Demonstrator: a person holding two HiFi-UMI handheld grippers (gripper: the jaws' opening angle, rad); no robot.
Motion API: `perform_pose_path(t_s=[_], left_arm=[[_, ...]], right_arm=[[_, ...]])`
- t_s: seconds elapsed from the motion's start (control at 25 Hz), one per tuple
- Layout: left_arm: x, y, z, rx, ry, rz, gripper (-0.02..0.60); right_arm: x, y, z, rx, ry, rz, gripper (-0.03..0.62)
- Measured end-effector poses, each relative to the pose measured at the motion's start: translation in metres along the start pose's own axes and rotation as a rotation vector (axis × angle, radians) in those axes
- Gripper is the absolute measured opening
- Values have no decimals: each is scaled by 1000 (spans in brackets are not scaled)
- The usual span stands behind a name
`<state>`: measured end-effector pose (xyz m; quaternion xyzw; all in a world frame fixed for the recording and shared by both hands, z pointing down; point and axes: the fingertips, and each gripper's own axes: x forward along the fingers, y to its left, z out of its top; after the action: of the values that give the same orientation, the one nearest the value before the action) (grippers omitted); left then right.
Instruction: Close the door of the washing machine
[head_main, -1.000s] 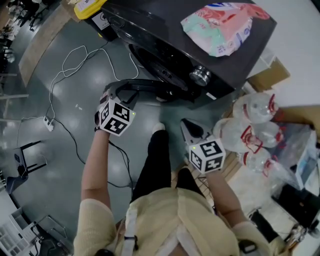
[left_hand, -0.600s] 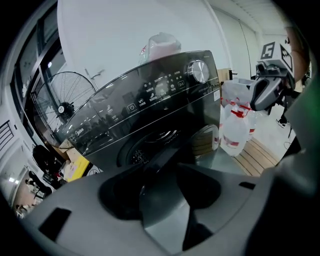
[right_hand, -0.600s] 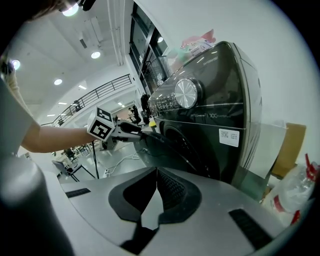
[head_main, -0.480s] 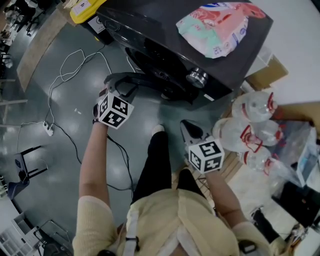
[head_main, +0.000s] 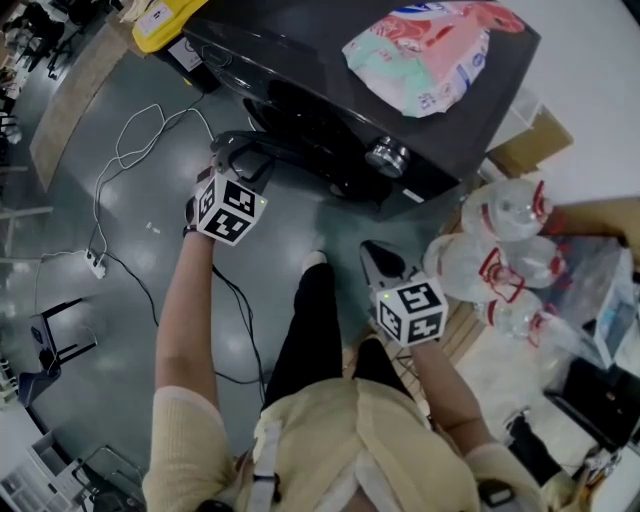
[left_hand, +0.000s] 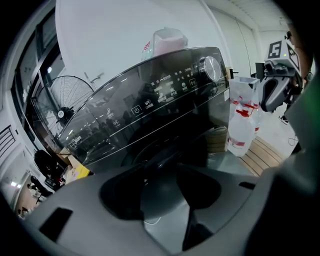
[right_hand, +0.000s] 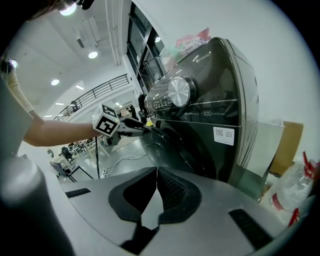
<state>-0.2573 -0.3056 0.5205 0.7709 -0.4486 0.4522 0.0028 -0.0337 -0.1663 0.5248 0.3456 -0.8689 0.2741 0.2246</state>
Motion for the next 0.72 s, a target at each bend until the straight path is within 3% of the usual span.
perform_pose_path(t_s=[0.72], left_arm=[[22,15,19,40,-26,0,189]], right_arm=[[-4,-13,-4,31,-10,-52,6]])
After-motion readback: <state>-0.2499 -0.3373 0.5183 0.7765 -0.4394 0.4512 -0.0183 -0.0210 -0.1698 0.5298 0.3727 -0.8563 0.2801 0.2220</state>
